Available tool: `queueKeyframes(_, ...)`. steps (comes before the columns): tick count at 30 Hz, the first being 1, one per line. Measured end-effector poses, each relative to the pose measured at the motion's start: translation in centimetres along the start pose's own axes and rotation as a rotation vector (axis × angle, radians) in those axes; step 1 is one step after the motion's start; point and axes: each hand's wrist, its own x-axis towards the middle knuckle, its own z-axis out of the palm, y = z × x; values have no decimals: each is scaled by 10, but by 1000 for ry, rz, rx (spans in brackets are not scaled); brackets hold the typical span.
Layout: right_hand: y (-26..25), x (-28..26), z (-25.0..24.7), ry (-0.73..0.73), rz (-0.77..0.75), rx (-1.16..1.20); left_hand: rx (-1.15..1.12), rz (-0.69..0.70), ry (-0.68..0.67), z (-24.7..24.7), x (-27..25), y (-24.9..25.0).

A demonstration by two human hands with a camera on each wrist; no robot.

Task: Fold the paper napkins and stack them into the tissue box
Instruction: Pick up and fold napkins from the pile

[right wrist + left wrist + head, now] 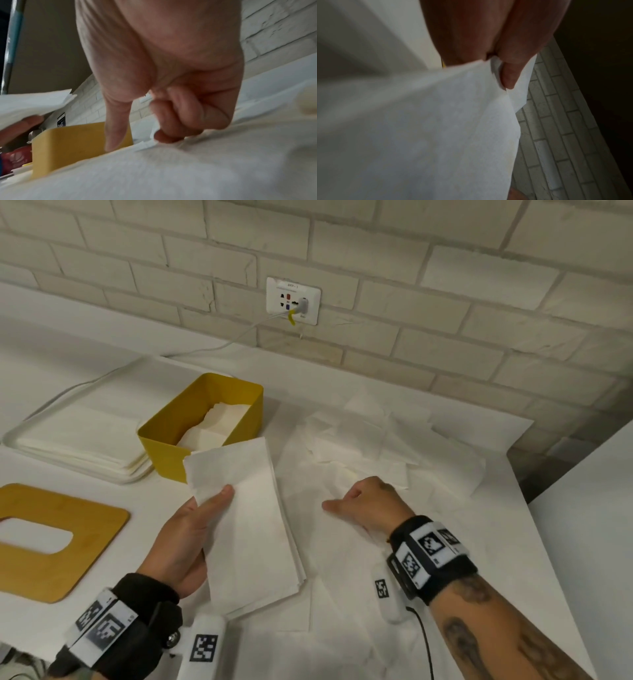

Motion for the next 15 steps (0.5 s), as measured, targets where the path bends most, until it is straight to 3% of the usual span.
queueKeyframes(6, -4, 11, 9, -29, -25, 9, 14, -7, 28, -10, -4, -1)
queueKeyframes(11, 3, 6, 7, 30, -59, 54, -13, -20, 32, -7, -4, -6)
queueKeyframes(15, 6, 4, -7, 98, -86, 269, -2, -35, 27, -2, -3, -6)
